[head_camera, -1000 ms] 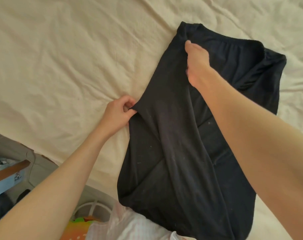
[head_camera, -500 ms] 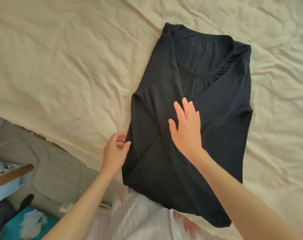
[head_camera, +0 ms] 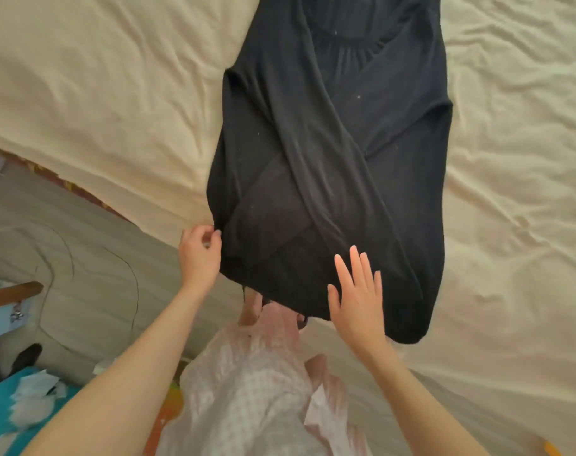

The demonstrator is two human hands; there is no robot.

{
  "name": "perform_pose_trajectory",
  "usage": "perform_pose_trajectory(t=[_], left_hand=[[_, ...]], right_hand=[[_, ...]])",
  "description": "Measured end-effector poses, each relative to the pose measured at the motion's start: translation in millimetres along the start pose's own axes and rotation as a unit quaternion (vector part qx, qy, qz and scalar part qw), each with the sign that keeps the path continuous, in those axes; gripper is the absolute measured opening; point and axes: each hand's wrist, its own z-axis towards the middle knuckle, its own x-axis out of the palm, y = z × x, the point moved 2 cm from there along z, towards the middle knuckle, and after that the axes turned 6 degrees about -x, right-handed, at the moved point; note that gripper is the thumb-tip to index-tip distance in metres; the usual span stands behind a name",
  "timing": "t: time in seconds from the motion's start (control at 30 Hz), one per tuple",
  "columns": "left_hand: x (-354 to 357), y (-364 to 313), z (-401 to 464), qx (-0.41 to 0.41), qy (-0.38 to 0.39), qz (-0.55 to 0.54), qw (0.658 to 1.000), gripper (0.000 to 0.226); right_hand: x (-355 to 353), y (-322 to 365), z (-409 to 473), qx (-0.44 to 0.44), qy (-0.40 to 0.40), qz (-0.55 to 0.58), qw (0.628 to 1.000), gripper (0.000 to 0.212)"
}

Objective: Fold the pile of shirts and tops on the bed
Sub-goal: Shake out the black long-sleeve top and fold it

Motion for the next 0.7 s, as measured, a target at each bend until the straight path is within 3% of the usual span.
perform_pose_trajectory(t=[0.27,0.37,0.47,0.57,0.7], left_hand=[[-37,29,-2,0.021,-0.045,0.041,0.998,0.024],[-35,34,5,-0.005,-0.011,0.006,1.0,0.025],[-14,38,5,-0.048,0.071,-0.087,0.993,0.029],[4,41,-4,-0.084,0.115,-0.172,0.975,0.038],[14,50,-14,-0.107,0.179,-0.115,0.971,0.052]], right_hand=[[23,-29,-41,0.071,-0.019,0.035,0.997,0.049],[23,-49,-58,0.119,-0.095,0.079,0.985,0.041],[10,-76,-69,0.208,-0.187,0.15,0.948,0.038],[-1,-102,-71,0.273,-0.197,0.187,0.923,0.048],[-3,-120,-63,0.331,-0.162,0.356,0.859,0.044]])
